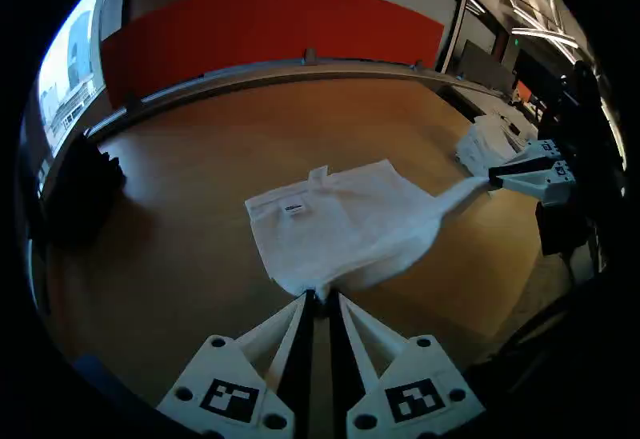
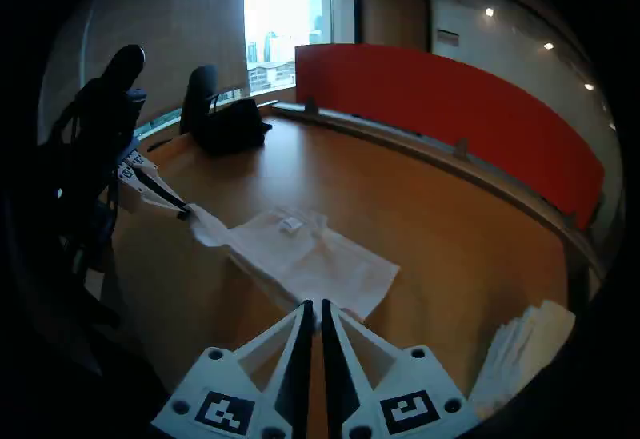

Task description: Fold towel

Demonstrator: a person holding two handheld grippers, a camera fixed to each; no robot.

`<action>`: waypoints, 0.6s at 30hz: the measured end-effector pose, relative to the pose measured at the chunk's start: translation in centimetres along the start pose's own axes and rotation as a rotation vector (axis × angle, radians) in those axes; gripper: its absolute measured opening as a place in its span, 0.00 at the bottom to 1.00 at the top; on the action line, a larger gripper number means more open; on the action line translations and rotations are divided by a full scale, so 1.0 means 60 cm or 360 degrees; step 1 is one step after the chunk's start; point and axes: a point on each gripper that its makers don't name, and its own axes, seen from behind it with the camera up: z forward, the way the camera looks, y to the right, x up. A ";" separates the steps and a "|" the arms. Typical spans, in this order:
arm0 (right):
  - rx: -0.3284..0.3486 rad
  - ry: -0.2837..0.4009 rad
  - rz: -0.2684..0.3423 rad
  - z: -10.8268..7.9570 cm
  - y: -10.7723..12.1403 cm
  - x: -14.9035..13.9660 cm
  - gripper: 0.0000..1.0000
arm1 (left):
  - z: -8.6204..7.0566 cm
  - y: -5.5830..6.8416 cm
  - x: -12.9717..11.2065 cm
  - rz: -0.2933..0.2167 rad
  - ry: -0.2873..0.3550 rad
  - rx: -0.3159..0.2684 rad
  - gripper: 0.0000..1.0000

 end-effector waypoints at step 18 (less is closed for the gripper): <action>0.0020 -0.0064 0.0017 0.058 0.024 -0.030 0.06 | 0.055 -0.016 0.006 -0.0161 -0.0038 -0.0010 0.12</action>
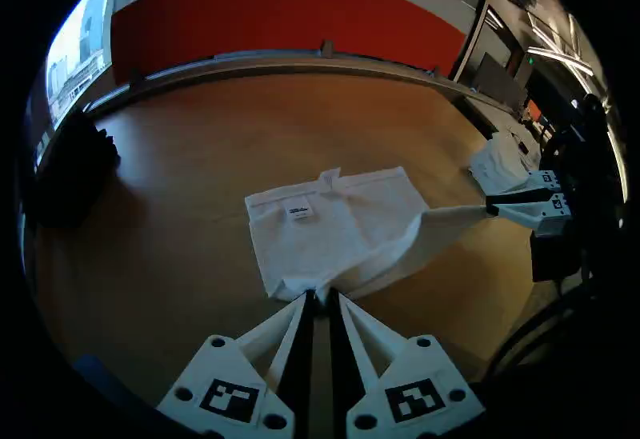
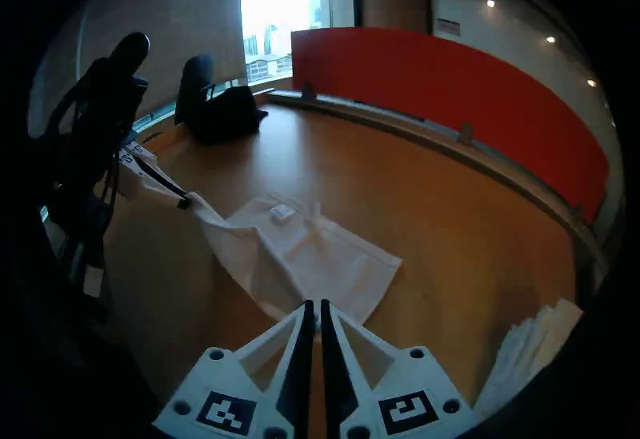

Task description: Fold towel

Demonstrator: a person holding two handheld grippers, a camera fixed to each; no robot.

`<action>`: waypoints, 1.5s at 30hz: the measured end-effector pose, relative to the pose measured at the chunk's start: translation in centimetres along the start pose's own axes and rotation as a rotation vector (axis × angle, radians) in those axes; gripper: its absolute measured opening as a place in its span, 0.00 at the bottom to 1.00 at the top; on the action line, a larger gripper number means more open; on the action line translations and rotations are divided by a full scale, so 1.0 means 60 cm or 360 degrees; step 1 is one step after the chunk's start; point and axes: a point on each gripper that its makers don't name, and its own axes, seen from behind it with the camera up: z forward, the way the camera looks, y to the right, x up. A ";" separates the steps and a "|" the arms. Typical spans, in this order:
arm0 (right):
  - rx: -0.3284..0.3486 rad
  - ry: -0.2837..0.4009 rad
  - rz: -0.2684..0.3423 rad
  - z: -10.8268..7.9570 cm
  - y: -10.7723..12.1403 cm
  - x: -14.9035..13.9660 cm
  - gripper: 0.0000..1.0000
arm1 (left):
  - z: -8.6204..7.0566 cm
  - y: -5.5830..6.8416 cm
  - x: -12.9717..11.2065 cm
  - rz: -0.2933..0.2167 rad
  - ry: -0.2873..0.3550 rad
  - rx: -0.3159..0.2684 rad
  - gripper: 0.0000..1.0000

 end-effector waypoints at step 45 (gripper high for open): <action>-0.0069 -0.0125 0.0048 0.161 0.128 0.023 0.06 | 0.170 -0.126 0.093 0.0170 -0.0136 0.0176 0.18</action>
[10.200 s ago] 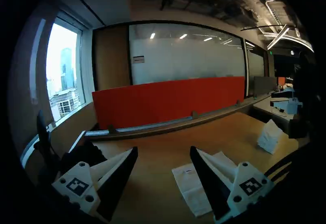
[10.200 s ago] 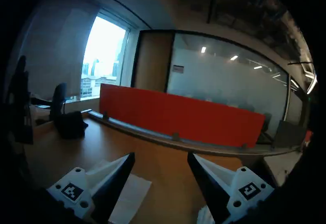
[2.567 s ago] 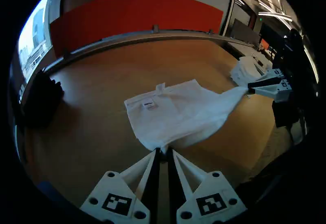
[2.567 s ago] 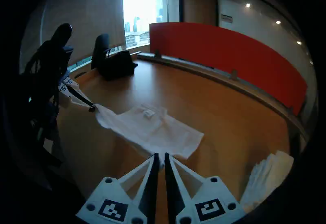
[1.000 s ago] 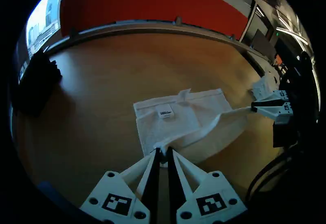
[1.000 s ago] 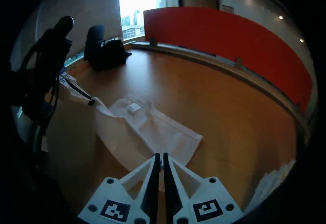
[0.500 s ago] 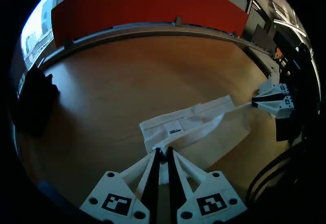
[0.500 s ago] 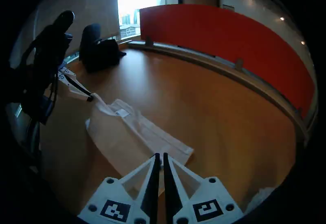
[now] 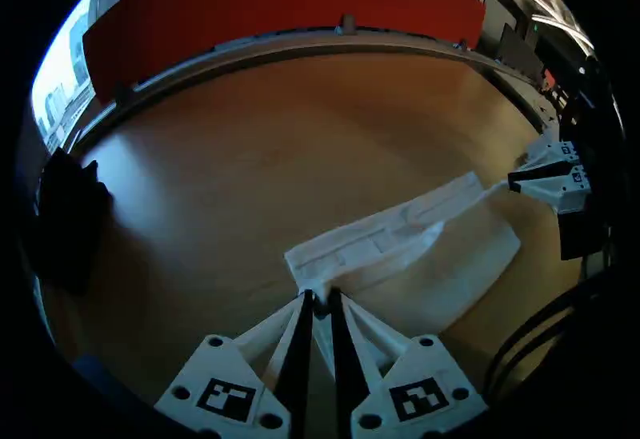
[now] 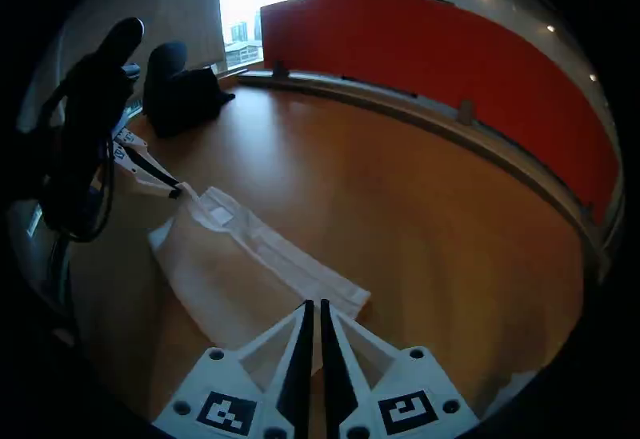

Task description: Fold towel

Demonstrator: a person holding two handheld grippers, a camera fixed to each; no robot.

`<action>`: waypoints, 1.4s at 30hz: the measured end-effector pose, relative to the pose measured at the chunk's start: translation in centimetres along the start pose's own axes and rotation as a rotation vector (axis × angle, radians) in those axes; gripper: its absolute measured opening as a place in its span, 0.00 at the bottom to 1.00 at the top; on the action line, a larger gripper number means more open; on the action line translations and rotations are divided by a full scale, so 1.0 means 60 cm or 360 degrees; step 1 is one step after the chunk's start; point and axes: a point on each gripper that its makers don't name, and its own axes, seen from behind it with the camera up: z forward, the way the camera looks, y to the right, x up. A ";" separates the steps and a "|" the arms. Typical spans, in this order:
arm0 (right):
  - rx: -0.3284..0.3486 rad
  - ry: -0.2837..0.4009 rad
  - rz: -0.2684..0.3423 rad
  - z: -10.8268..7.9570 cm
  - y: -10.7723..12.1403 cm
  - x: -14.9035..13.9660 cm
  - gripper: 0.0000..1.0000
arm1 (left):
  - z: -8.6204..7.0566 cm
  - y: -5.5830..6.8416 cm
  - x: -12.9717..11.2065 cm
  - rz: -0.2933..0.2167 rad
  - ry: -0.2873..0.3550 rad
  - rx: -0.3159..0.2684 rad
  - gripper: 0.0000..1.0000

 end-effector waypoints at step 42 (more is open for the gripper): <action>-0.0064 -0.0019 0.0090 -0.082 -0.047 -0.081 0.85 | -0.077 0.011 -0.102 -0.0095 0.0065 0.0086 1.00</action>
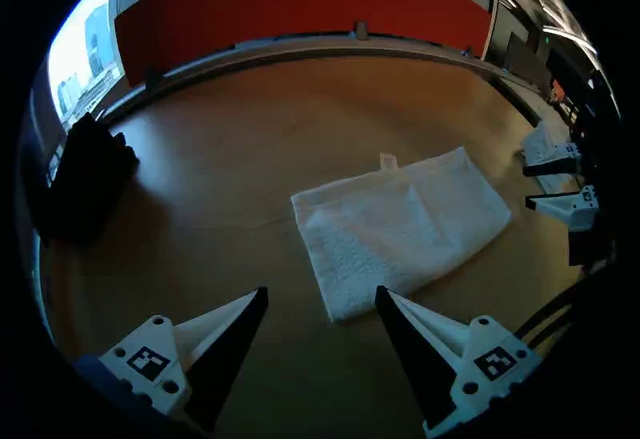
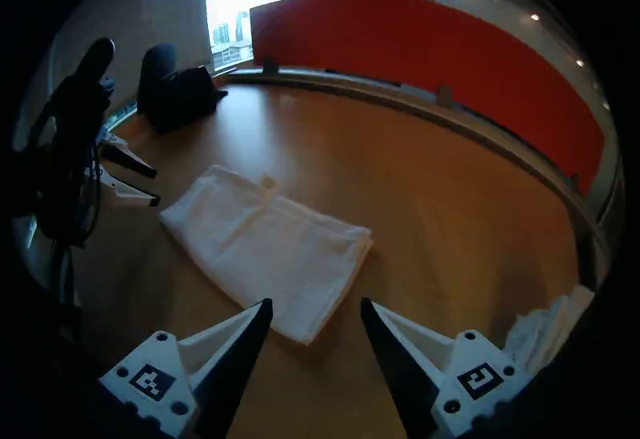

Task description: Fold towel

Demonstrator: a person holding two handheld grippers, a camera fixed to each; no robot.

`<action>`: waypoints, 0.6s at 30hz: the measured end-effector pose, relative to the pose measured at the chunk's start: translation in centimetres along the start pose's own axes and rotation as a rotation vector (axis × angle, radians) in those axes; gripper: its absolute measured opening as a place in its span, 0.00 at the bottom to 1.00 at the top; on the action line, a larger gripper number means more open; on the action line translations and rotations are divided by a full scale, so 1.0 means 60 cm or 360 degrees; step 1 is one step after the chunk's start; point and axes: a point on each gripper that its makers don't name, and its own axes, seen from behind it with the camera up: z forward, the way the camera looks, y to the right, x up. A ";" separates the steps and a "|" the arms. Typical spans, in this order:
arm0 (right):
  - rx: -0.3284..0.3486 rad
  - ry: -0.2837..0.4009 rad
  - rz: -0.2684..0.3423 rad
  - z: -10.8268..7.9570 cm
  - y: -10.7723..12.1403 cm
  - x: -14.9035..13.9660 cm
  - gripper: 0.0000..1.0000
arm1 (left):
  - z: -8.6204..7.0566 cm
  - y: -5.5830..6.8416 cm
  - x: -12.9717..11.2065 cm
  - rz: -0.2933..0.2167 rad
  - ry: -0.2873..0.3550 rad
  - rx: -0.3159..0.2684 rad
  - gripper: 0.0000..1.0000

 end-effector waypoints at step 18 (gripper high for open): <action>0.0016 -0.0016 -0.0024 -0.016 -0.011 -0.024 0.85 | -0.039 -0.007 -0.039 -0.0112 0.0028 0.0053 1.00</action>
